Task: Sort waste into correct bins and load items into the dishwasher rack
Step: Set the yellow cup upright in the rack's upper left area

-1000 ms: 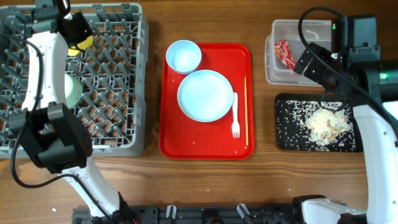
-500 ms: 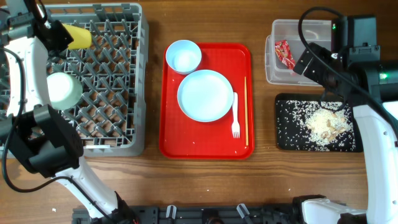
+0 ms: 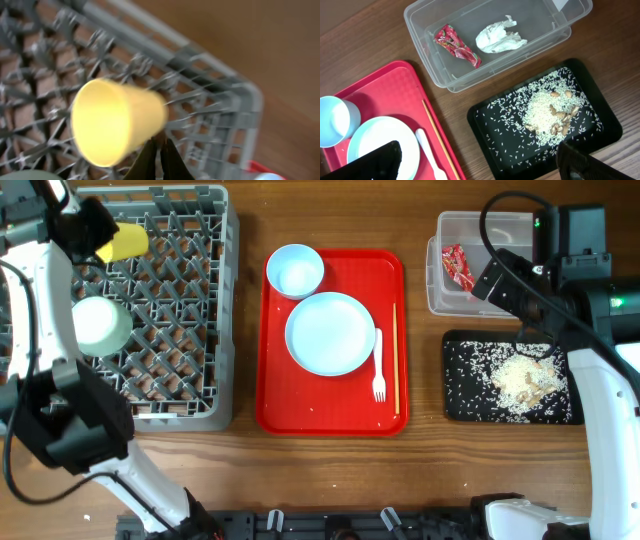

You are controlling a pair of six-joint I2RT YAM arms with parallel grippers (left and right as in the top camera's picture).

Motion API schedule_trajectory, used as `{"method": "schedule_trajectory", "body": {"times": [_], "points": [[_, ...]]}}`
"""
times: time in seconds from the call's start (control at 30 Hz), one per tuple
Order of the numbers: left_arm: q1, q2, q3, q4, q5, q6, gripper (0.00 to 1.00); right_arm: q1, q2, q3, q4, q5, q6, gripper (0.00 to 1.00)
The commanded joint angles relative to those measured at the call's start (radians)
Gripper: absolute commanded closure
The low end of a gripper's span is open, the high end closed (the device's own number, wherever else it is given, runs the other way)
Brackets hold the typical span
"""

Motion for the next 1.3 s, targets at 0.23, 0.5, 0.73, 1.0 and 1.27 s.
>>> {"method": "schedule_trajectory", "body": {"times": [0.23, 0.5, 0.73, 1.0, 1.27], "points": [[-0.116, 0.034, 0.002, 0.089, -0.135, 0.003, 0.96, -0.002, 0.008, 0.006, 0.002, 0.02, -0.008, 0.0], [-0.061, 0.103, 0.002, 0.076, -0.208, 0.002, 0.96, -0.002, 0.008, 0.006, 0.002, 0.02, -0.008, 0.0], [-0.026, 0.126, 0.002, 0.053, -0.205, -0.002, 0.96, -0.002, 0.008, 0.006, 0.002, 0.02, -0.008, 0.0], [0.011, 0.156, 0.002, 0.053, -0.2, -0.045, 0.96, -0.002, 0.008, 0.006, 0.002, 0.02, -0.008, 0.0], [0.08, 0.157, 0.002, 0.046, -0.127, -0.093, 0.96, -0.002, 0.008, 0.006, 0.002, 0.02, -0.008, 0.0]]}}
